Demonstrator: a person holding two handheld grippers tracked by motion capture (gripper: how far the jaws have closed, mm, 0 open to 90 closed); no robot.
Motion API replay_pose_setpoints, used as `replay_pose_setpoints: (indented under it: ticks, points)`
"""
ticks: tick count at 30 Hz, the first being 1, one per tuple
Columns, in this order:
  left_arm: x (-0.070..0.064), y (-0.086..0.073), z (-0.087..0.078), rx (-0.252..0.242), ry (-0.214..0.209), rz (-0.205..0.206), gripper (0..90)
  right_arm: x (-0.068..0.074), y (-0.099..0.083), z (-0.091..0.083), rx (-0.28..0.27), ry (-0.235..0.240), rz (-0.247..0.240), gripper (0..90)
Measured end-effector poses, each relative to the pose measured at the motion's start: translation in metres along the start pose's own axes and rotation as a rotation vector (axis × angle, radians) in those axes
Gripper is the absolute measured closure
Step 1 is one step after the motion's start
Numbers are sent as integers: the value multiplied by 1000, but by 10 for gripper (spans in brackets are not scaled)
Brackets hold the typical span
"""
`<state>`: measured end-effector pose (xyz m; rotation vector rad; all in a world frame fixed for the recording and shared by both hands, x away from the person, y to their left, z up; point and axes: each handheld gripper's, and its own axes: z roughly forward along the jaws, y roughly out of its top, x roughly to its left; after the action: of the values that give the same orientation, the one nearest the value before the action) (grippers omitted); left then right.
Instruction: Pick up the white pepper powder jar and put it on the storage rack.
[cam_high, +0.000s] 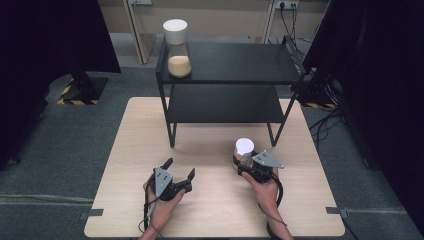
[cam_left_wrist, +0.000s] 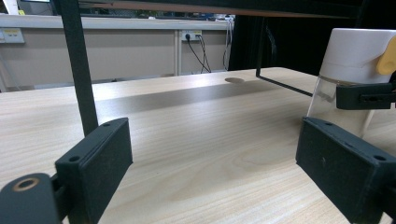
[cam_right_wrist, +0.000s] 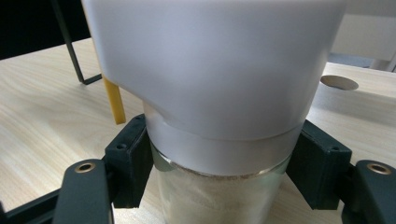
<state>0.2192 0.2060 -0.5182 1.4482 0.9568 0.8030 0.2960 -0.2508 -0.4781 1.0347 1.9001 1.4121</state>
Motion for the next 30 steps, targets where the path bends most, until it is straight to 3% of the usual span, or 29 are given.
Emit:
replay_pose_setpoints:
  ticks: [3,10,21,30]
  points:
    - [0,0,0,0,0,-1,101,0,-1,-2,-6,-4,15,308]
    - [-1,0,0,-1,4,0,101,1,8,-20,-82,-9,22,308]
    - [-1,1,0,3,6,-3,103,-3,43,-49,-206,-37,9,308]
    - [-1,1,0,3,8,-5,103,-6,70,-60,-263,-64,2,308]
